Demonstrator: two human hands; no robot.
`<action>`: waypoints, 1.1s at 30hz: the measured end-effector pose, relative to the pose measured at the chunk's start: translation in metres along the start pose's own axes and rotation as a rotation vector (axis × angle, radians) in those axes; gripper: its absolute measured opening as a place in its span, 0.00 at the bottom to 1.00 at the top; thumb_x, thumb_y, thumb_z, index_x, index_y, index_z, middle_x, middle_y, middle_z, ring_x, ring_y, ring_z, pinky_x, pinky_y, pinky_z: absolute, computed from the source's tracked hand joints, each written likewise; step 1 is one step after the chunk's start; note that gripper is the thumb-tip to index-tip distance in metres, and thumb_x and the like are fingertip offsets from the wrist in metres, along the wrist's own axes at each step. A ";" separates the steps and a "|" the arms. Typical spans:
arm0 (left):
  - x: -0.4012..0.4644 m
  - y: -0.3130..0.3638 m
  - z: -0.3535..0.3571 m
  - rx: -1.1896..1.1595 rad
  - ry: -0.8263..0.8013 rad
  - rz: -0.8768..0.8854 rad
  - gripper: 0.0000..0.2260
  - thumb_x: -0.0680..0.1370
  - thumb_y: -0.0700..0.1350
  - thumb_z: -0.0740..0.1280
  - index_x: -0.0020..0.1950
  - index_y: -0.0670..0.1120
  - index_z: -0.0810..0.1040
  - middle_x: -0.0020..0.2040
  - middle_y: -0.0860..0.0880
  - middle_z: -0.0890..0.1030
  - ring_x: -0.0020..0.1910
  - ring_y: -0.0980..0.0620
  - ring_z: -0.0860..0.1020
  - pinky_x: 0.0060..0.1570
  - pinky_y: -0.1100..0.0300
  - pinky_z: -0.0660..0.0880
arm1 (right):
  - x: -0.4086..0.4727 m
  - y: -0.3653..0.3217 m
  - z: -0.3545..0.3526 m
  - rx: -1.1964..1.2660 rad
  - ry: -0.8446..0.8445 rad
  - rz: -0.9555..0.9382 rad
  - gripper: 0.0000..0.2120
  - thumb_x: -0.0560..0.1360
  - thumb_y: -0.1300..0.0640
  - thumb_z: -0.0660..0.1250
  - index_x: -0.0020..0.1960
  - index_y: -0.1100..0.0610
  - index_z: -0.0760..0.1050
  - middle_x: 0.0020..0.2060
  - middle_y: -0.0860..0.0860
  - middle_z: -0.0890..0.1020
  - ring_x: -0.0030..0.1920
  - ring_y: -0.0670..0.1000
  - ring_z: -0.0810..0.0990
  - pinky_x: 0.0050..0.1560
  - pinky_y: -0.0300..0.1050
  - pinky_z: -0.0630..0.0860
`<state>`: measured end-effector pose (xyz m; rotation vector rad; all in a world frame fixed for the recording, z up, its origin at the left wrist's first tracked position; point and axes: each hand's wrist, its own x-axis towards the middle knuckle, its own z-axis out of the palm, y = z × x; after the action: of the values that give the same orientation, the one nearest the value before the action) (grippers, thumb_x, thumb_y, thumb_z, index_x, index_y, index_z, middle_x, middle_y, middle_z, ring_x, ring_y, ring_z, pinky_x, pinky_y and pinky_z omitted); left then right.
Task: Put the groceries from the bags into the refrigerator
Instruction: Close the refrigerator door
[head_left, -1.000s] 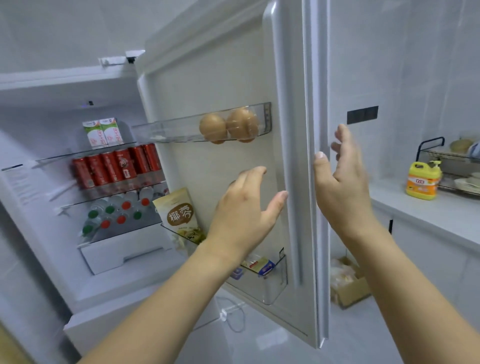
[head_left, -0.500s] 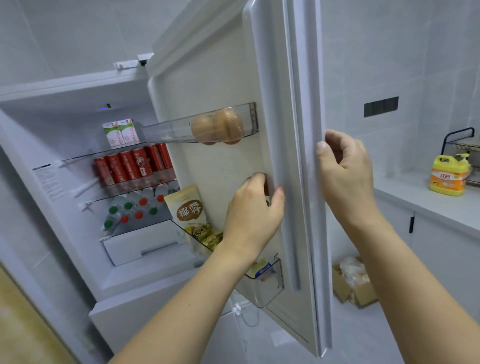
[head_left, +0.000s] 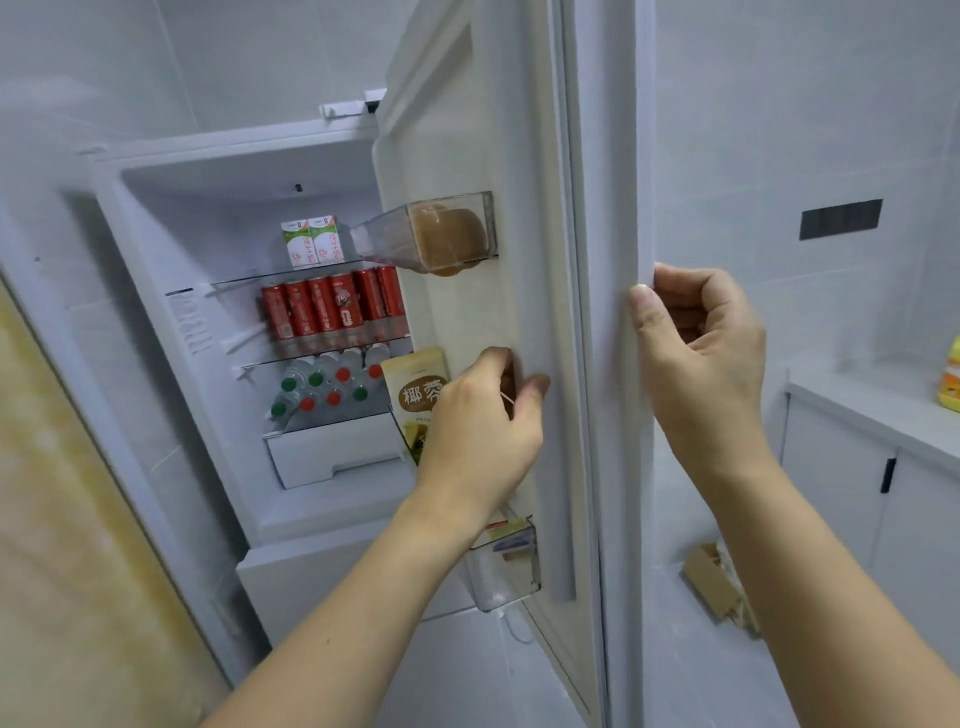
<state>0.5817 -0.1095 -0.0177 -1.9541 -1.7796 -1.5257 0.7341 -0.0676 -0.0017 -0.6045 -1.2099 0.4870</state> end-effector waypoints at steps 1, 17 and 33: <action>-0.003 -0.003 -0.006 -0.004 0.011 -0.006 0.10 0.79 0.49 0.68 0.41 0.47 0.72 0.34 0.52 0.75 0.34 0.55 0.74 0.32 0.61 0.67 | -0.003 -0.001 0.003 0.047 -0.030 -0.003 0.04 0.77 0.57 0.69 0.52 0.52 0.76 0.46 0.49 0.80 0.42 0.39 0.78 0.46 0.32 0.74; -0.042 -0.031 -0.083 -0.184 0.419 -0.005 0.16 0.83 0.51 0.57 0.68 0.48 0.71 0.62 0.51 0.77 0.62 0.54 0.75 0.62 0.56 0.73 | -0.052 -0.009 0.092 0.432 -0.437 -0.012 0.24 0.70 0.38 0.72 0.62 0.48 0.75 0.61 0.55 0.77 0.60 0.50 0.78 0.61 0.51 0.76; -0.044 -0.076 -0.137 0.134 0.473 0.072 0.26 0.84 0.48 0.55 0.80 0.51 0.48 0.80 0.51 0.54 0.79 0.57 0.53 0.76 0.64 0.54 | -0.077 0.008 0.213 0.184 -0.613 -0.276 0.23 0.82 0.50 0.60 0.76 0.50 0.63 0.75 0.48 0.61 0.74 0.37 0.56 0.73 0.30 0.54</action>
<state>0.4490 -0.2034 -0.0199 -1.4259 -1.5447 -1.6237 0.5075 -0.0747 -0.0125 -0.1168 -1.7747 0.5594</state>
